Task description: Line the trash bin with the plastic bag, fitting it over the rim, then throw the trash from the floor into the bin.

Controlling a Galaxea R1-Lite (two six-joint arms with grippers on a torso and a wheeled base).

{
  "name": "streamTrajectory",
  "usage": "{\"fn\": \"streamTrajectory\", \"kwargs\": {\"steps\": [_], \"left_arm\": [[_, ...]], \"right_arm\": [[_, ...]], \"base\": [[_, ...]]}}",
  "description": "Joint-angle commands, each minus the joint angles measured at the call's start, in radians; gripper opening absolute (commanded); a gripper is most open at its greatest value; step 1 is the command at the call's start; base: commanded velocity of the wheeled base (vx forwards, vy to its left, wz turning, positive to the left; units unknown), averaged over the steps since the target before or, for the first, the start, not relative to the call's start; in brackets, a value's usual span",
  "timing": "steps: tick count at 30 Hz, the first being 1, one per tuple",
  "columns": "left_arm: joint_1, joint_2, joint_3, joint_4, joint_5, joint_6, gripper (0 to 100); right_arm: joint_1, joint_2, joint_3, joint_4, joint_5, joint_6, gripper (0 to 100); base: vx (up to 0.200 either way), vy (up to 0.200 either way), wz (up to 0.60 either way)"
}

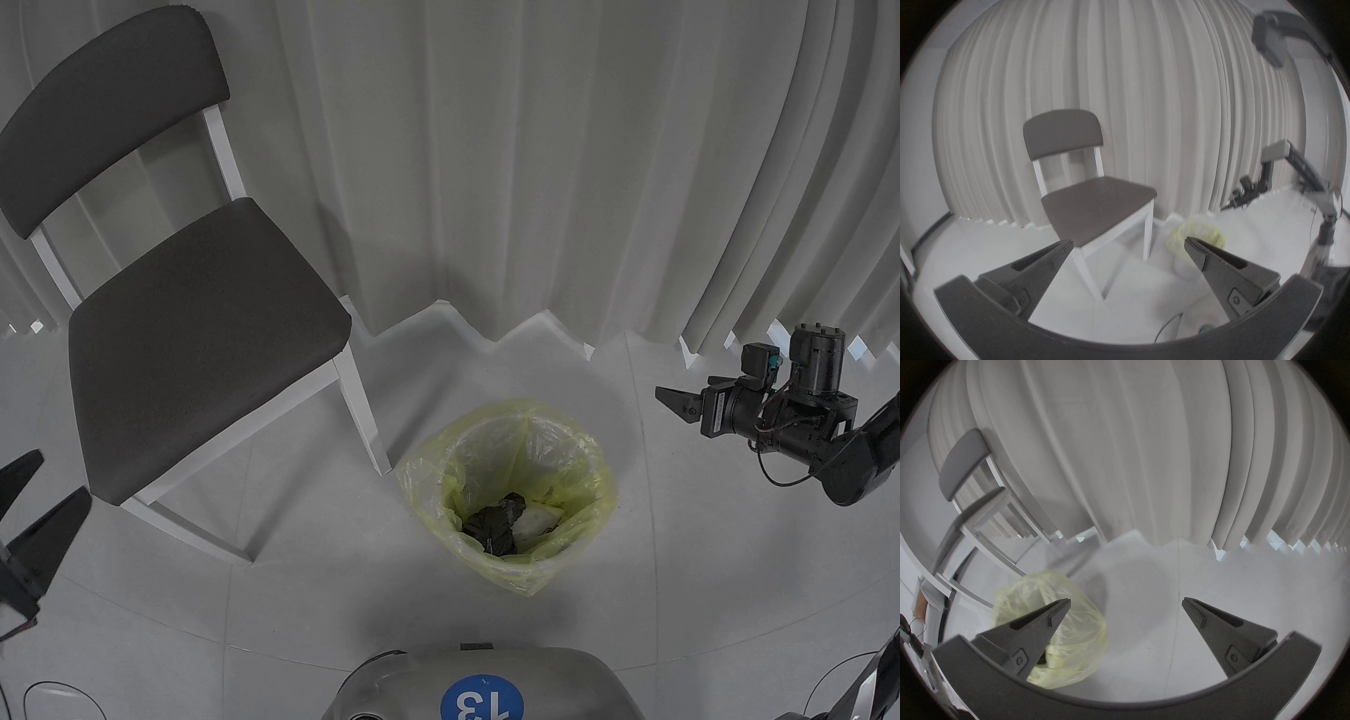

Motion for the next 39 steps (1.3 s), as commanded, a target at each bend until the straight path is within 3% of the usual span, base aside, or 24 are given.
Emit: {"fn": "streamTrajectory", "kwargs": {"steps": [1,7,23,33,39], "left_arm": [[-0.253,0.791,-0.229,-0.035,0.046,-0.089,100],[-0.251,0.948,-0.220,-0.245,0.053,-0.140,100],[-0.256,1.193,-0.343,-0.317,0.060,-0.145,100],[-0.259,1.322,-0.350,-0.417,0.056,-0.145,100],[-0.279,1.408,-0.402,-0.417,0.060,-0.187,100]], "right_arm": [[0.061,-0.208,0.194,-0.052,-0.069,0.008,100],[0.063,-0.212,0.197,-0.054,-0.071,0.006,100],[0.021,-0.231,0.187,-0.064,-0.069,0.006,100],[0.021,-0.203,0.190,-0.064,-0.068,0.005,100],[0.023,-0.180,0.193,-0.066,-0.069,0.003,100]], "base": [[0.000,0.000,0.00],[0.000,0.000,0.00],[0.000,0.000,0.00],[0.000,0.000,0.00],[0.000,0.000,0.00]]}}
